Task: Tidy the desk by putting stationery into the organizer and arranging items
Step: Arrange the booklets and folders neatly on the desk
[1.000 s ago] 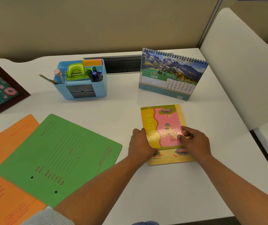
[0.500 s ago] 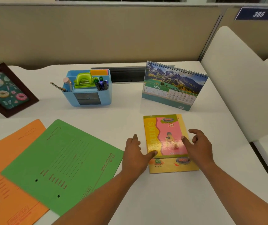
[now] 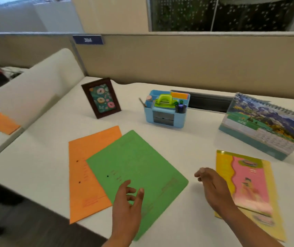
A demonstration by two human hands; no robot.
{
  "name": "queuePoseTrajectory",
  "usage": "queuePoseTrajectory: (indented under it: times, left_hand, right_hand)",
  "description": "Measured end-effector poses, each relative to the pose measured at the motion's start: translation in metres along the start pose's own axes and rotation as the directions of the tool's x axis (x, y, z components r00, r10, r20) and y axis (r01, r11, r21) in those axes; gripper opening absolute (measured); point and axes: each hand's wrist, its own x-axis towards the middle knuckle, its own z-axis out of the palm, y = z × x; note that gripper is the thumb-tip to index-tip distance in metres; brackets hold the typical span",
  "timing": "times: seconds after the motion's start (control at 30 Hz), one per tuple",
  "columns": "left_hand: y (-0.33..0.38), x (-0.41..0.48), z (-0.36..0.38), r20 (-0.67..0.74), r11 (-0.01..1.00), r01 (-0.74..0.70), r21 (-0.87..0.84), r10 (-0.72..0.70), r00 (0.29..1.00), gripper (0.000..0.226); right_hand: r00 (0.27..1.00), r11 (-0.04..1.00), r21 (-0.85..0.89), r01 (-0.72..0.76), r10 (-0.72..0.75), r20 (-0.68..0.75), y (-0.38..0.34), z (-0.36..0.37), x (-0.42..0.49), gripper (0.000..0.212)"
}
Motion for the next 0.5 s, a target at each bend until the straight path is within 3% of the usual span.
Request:
queuePoseTrajectory:
  times: [0.1,0.23,0.37,0.5]
  left_hand:
    - [-0.017,-0.013,-0.021,-0.080,0.986,0.162,-0.037,-0.165,0.983,0.047]
    - [-0.034,-0.021,-0.037,-0.113,0.925,0.361,-0.116,-0.373,0.921,0.043]
    - [-0.045,-0.013,-0.053,-0.014,0.864,0.479,-0.154,-0.486,0.874,0.038]
    - [-0.051,0.011,-0.071,0.107,0.854,0.501,-0.139,-0.490,0.865,0.025]
  right_hand:
    - [0.986,0.978,-0.210,0.019,0.017,0.168,0.011,0.025,-0.004,0.014]
    - [0.964,0.880,-0.462,0.109,0.020,0.264,0.026,0.042,-0.003,0.042]
    - [0.961,0.780,-0.612,0.129,0.054,0.271,0.017,0.054,0.001,0.056]
    - [0.968,0.689,-0.718,0.098,0.100,0.229,0.007,0.070,0.002,0.062]
